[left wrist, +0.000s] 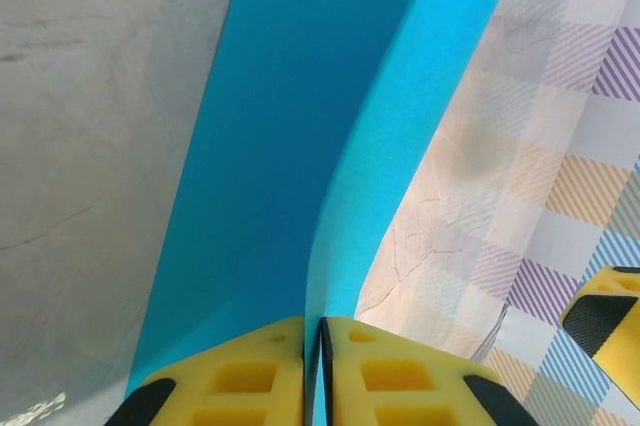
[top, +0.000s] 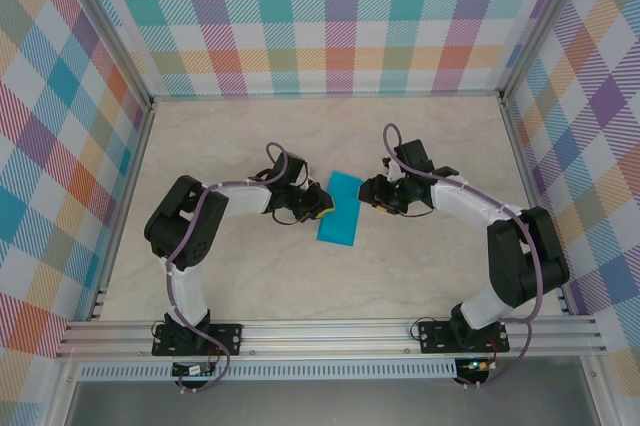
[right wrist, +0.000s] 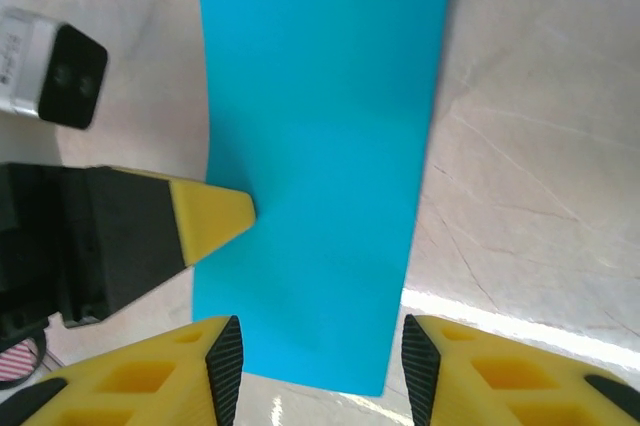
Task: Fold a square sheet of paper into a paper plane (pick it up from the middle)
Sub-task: Fold the triangle a second time at the center of the table.
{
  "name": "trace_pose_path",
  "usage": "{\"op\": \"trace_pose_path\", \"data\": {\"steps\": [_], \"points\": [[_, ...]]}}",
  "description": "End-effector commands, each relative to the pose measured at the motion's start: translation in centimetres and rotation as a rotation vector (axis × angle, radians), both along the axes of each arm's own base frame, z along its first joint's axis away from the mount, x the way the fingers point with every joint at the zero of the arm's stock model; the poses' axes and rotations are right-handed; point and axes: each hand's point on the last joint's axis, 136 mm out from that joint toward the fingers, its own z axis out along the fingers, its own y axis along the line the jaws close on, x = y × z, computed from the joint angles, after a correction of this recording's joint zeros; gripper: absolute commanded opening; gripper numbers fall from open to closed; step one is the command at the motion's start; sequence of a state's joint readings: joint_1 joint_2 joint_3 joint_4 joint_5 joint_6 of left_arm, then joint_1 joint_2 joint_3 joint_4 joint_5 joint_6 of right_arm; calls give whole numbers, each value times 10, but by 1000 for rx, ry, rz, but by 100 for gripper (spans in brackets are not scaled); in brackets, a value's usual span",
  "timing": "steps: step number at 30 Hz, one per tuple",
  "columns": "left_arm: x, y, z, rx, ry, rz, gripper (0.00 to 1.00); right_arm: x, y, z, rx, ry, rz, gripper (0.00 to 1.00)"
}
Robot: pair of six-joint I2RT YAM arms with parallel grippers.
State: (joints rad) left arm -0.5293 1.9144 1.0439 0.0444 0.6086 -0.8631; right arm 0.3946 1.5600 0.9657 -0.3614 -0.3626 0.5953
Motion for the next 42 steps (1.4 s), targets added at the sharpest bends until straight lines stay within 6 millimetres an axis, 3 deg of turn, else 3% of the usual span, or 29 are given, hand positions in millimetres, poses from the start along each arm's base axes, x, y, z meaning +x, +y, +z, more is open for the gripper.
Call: {"op": "trace_pose_path", "data": {"steps": [1,24,34,42], "points": [[-1,6,-3,23,10,0,10,-6,3,-4,-25,27,65,48],[-2,7,1,30,17,2,10,-50,34,-6,-170,-180,283,50],[-4,7,9,21,11,-6,11,-72,82,-1,-293,-370,477,55],[-4,7,11,19,10,-3,12,-77,106,-18,-441,-438,549,63]]}}
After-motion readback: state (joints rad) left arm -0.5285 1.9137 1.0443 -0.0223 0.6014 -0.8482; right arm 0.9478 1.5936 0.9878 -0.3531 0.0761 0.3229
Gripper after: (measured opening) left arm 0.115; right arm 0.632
